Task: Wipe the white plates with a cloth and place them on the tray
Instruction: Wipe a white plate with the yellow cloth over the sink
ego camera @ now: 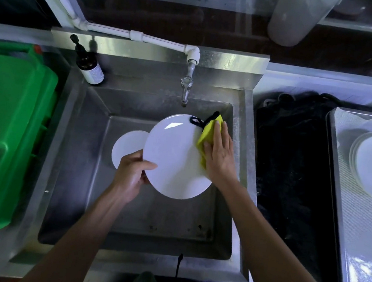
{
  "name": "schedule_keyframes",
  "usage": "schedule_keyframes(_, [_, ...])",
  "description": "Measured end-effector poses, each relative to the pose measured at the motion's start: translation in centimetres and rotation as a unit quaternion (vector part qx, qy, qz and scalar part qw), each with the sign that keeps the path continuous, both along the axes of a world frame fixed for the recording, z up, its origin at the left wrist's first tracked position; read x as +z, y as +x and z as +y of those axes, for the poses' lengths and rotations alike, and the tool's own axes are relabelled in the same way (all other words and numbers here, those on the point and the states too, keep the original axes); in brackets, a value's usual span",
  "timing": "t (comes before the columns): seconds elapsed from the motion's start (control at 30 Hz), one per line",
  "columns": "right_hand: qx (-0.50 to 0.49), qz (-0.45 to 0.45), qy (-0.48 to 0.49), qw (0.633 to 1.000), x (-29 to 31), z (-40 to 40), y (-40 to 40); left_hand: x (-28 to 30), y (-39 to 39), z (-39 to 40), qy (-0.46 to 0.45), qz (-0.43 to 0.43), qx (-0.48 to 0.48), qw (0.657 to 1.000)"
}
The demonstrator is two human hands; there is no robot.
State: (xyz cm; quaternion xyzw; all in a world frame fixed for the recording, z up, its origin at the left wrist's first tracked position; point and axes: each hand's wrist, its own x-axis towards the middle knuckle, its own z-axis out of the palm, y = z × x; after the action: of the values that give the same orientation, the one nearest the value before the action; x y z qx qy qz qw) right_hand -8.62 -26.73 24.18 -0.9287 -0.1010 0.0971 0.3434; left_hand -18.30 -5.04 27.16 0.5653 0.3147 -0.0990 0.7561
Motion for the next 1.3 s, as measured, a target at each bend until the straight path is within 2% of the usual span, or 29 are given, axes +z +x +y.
schedule_keyframes(0.17, [0.045,0.019,0.013,0.999,0.1,-0.8,1.5,-0.4,-0.2,0.8,0.014,0.002,-0.05,0.999])
schedule_keyframes(0.4, [0.099,-0.019,-0.004,0.995,1.1,-0.1,2.1,0.0,1.0,1.2,0.066,-0.002,-0.114,0.991])
schedule_keyframes(0.5, [0.129,-0.058,-0.018,0.99,1.8,0.6,1.9,0.0,1.6,0.9,0.077,0.008,-0.137,0.988])
schedule_keyframes(0.67, [0.198,-0.193,-0.057,0.959,2.2,2.8,0.5,-0.4,1.8,-0.2,0.072,0.027,-0.163,0.984])
schedule_keyframes(0.8, [0.214,-0.2,-0.083,0.953,1.8,3.9,-0.3,-0.6,1.4,-0.7,0.03,0.034,-0.13,0.991])
schedule_keyframes(1.0, [0.174,-0.184,-0.111,0.961,1.7,4.3,0.2,0.0,1.1,-1.7,0.002,0.012,-0.09,0.996])
schedule_keyframes(1.13, [0.089,-0.13,-0.128,0.979,1.1,3.4,0.9,0.3,1.0,-2.0,-0.005,0.006,-0.059,0.998])
schedule_keyframes(1.3, [0.038,-0.061,-0.137,0.988,-0.5,2.0,0.5,0.2,0.7,-2.4,0.0,0.007,-0.01,1.0])
